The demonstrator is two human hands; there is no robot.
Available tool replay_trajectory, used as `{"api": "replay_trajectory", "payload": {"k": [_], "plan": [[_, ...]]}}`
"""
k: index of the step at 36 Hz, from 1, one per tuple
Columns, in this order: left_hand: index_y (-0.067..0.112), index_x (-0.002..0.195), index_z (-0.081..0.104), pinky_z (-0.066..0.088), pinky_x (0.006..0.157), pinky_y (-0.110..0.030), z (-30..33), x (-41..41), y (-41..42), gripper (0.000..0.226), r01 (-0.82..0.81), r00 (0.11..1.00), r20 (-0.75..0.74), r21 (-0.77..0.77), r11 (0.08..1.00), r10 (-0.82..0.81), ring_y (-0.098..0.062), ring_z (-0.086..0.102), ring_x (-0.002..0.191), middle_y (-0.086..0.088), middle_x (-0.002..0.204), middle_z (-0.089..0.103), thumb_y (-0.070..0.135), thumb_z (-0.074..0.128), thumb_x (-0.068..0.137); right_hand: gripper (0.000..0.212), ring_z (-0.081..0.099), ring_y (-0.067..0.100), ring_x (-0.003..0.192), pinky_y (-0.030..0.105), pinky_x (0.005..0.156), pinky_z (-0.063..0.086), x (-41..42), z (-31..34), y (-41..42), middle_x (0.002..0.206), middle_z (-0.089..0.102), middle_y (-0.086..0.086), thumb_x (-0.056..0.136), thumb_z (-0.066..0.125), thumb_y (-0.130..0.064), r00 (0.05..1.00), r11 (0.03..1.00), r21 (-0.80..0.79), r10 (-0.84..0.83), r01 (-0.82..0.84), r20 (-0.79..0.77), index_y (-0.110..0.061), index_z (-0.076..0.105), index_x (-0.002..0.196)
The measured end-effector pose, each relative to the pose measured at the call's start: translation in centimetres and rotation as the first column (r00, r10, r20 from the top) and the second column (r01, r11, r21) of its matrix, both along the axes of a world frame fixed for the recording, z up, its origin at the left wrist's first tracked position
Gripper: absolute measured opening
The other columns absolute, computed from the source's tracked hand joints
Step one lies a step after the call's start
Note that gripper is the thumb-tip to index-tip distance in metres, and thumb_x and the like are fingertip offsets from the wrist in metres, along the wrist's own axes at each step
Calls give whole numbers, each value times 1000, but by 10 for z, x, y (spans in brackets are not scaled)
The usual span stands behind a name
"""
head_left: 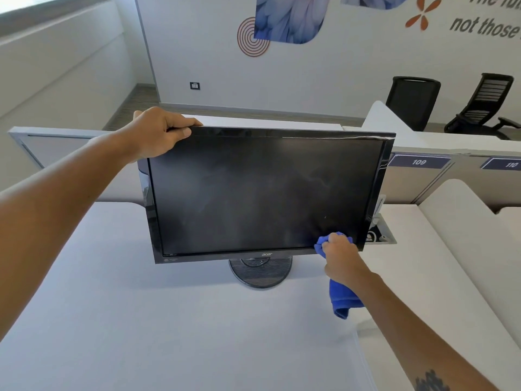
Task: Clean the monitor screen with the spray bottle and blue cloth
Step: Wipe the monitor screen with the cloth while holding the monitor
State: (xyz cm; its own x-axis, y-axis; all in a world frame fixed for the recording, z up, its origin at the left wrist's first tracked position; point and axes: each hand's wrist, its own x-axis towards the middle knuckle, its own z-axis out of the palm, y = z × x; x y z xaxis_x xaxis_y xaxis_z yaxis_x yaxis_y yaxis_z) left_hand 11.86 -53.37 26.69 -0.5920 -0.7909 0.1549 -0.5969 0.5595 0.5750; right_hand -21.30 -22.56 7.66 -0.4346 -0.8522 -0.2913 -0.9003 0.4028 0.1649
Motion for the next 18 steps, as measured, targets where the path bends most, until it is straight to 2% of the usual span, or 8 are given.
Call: {"api": "replay_trajectory", "payload": {"k": [3, 6, 8, 13, 16, 18], "plan": [[35, 139, 74, 23, 135, -55, 1, -1, 3, 34, -14, 1000, -3, -6, 1000, 14, -26, 55, 145, 9, 141, 74, 21, 61, 111, 30, 55, 23, 123, 35, 103, 50, 26, 6, -11, 113, 45, -3, 96, 65, -10, 999, 1000, 1, 31, -31, 34, -18, 66, 125], [33, 140, 74, 21, 135, -55, 2, 0, 4, 34, -27, 1000, 11, -12, 1000, 27, -27, 54, 146, 6, 144, 73, 21, 61, 111, 20, 52, 26, 127, 39, 103, 45, 54, 10, -16, 117, 52, 2, 95, 59, -5, 994, 995, -48, 88, -85, 61, -24, 61, 102], [33, 141, 74, 22, 135, -55, 3, 0, 6, 34, -31, 999, 10, -9, 999, 31, -27, 54, 146, 6, 144, 73, 21, 61, 111, 23, 50, 22, 124, 38, 101, 42, 73, 11, -20, 117, 56, 0, 93, 58, -7, 990, 989, -47, 139, -137, 39, -29, 51, 89], [32, 140, 74, 27, 132, -58, 7, -1, 13, 34, -49, 999, 9, -6, 999, 49, -31, 56, 139, 2, 141, 75, 20, 60, 111, 13, 46, 21, 127, 36, 104, 44, 110, 8, -35, 117, 53, -1, 100, 57, -15, 976, 975, -67, 214, -211, 34, -26, 59, 105], [31, 140, 75, 35, 125, -62, 9, -3, 19, 34, -72, 997, 21, 8, 997, 72, -45, 57, 131, -11, 137, 76, 20, 59, 112, 11, 45, 21, 124, 35, 105, 44, 127, 6, -43, 123, 54, 1, 101, 57, -18, 970, 969, -96, 235, -228, 61, -26, 52, 105], [31, 140, 75, 39, 120, -63, 10, -4, 21, 34, -82, 996, 27, 6, 997, 82, -47, 56, 131, -13, 135, 76, 20, 58, 112, 10, 44, 21, 119, 36, 103, 43, 137, -1, -47, 116, 47, 2, 102, 56, -18, 966, 962, -122, 252, -243, 65, -24, 50, 108]]}}
